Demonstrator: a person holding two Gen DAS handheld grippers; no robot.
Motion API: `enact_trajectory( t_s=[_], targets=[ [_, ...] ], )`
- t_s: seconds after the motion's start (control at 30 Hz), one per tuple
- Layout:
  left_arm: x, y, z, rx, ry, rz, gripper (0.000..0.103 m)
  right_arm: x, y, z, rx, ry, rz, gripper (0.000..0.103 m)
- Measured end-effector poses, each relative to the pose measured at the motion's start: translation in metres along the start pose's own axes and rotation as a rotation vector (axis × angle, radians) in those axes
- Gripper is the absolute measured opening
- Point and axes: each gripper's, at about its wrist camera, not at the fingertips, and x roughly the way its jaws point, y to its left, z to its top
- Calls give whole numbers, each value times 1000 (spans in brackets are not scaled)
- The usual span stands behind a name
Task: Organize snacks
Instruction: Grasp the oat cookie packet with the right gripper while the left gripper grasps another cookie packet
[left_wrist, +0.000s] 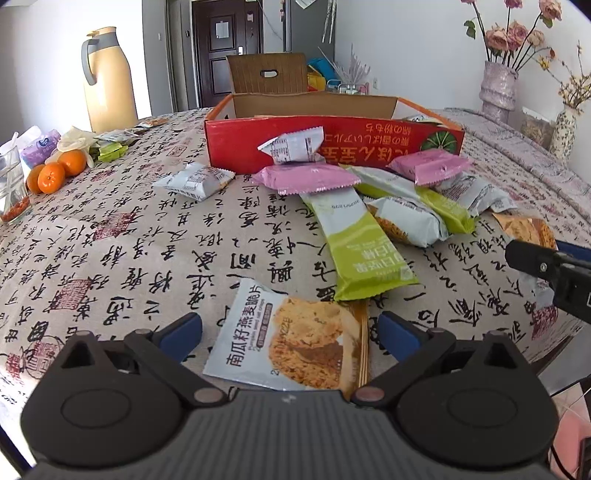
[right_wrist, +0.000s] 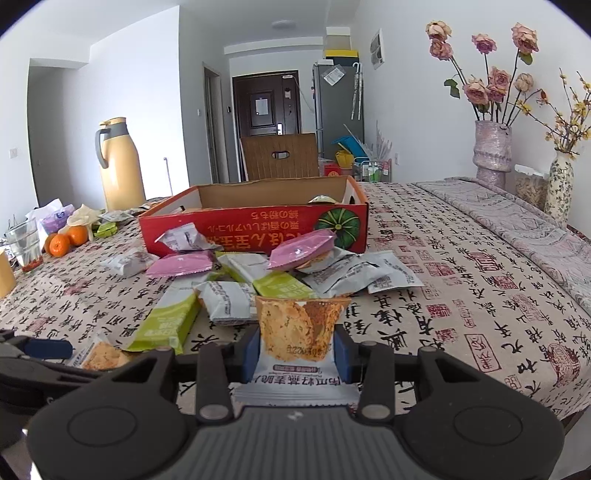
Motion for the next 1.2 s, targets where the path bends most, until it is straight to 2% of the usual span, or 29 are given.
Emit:
enact_trajectory(
  t_s=[0.23, 0.3, 0.47, 0.77, 1.2],
  targets=[
    [0, 2, -3, -9, -25, -8, 102, -2, -2, 0, 8, -7, -2, 40],
    [-2, 3, -4, -9, -32, -8, 99, -2, -3, 0, 10, -8, -2, 40],
    [-7, 7, -5, -11, -48, -8, 81, -2, -2, 0, 10, -10, -1, 40],
    [-10, 8, -8, -8, -66, -7, 71, -1, -2, 0, 16, -11, -1, 40],
    [-13, 11, -8, -11, -70, -7, 63, -2, -3, 0, 16, -11, 0, 40]
  ],
)
